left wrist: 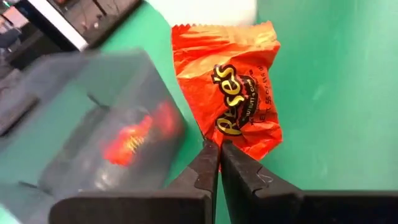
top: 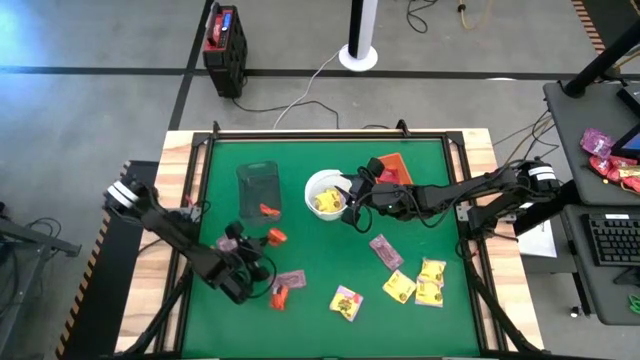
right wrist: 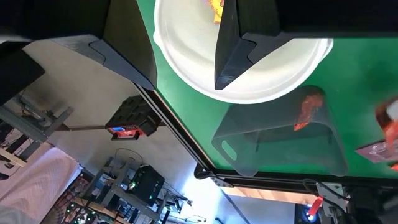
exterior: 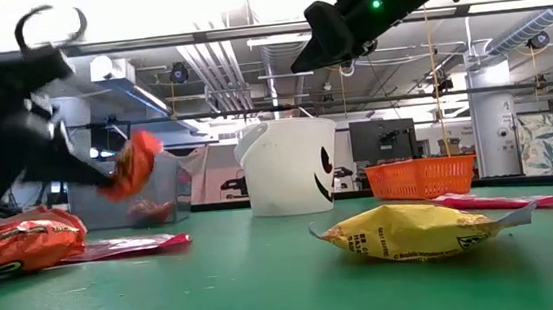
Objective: Sort candy by brand, put in halloween buckets
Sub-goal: Put the orange chocolate into the black bin, then put the red candy into the orange bin
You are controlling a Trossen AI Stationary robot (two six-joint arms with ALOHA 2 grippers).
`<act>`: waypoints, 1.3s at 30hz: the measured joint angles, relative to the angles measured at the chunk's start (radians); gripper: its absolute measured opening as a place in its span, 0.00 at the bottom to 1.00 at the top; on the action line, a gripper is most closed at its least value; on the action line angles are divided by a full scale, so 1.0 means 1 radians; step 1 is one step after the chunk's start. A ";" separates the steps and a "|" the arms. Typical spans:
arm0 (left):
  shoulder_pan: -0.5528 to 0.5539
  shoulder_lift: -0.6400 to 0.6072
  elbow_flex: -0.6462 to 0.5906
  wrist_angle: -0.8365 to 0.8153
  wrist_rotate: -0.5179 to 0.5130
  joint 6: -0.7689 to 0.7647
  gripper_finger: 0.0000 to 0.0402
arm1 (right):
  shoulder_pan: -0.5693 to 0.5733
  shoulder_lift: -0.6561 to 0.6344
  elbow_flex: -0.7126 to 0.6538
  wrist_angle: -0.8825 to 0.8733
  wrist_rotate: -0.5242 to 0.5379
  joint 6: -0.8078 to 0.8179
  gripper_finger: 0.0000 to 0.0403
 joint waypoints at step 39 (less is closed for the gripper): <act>0.178 -0.605 0.111 -0.179 0.329 0.422 0.24 | 0.109 0.000 0.020 -0.031 -0.347 0.123 0.39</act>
